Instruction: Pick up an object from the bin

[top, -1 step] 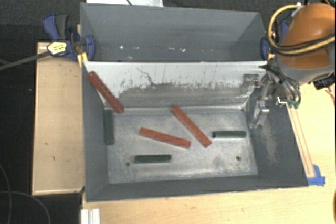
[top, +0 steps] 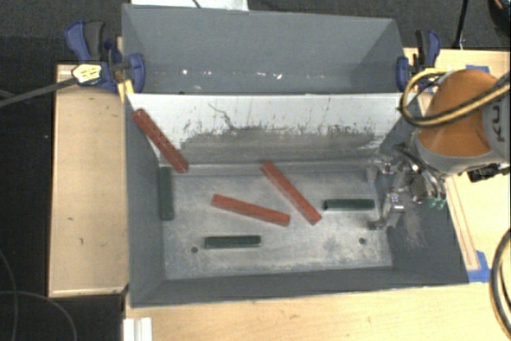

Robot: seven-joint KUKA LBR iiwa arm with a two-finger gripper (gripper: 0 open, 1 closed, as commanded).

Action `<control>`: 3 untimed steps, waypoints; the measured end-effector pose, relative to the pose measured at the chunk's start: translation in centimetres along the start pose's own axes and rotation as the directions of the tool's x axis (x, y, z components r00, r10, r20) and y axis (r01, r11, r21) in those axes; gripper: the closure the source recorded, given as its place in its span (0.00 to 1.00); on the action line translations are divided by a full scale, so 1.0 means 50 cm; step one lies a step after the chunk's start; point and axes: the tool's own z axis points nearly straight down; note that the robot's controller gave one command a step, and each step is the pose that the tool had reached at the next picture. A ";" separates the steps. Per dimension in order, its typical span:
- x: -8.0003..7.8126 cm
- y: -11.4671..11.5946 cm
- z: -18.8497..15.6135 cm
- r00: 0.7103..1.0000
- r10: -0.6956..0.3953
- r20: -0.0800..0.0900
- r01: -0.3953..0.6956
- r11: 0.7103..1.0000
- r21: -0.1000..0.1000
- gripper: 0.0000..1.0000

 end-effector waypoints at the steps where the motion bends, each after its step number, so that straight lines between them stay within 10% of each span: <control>1: -0.006 0.003 -0.010 1.000 -0.009 0.009 0.009 1.000 0.002 1.00; 2: -0.006 0.003 -0.010 1.000 -0.013 0.009 0.013 1.000 0.002 0.00; 3: -0.039 0.082 -0.004 0.955 -0.297 0.014 0.297 0.955 0.004 0.00</control>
Offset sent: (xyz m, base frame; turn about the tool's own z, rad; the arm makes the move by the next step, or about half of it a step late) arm 0.0000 0.0000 0.0000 0.0000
